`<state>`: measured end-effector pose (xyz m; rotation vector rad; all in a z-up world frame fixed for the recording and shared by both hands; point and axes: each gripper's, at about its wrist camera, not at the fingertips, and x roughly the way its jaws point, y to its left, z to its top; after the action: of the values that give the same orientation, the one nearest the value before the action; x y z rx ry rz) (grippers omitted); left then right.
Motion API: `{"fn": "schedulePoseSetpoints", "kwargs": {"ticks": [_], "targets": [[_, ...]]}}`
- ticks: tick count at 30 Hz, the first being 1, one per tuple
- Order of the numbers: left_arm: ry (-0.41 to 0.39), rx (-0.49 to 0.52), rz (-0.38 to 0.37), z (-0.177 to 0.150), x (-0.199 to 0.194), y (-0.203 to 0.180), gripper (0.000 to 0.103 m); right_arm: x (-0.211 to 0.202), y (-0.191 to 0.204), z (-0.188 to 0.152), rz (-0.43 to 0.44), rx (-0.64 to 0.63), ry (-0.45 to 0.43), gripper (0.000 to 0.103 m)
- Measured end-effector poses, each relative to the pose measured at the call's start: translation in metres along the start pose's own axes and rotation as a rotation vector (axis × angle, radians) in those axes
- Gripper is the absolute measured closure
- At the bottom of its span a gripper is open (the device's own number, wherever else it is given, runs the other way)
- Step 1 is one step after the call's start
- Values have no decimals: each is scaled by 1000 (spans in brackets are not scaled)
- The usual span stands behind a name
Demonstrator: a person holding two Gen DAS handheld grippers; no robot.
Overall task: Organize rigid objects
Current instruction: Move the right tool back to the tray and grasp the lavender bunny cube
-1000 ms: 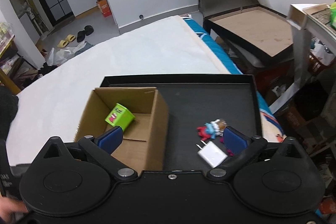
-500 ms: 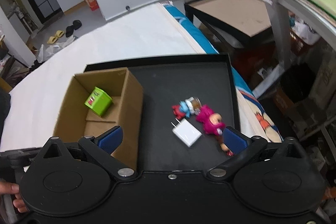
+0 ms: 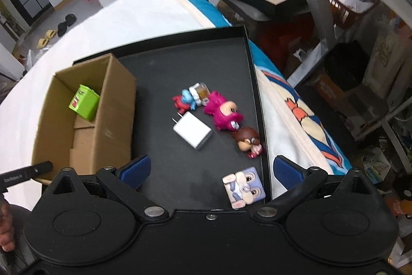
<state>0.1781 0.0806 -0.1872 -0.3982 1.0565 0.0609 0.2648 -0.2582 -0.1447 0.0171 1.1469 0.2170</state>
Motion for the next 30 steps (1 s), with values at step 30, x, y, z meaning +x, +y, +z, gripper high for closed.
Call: {"fn": "schedulePoseSetpoints", "kwargs": {"ticks": [30], "targets": [[8,-4,5,0,5,-2,80,89,-34,-16,-22,80,277,38]]}}
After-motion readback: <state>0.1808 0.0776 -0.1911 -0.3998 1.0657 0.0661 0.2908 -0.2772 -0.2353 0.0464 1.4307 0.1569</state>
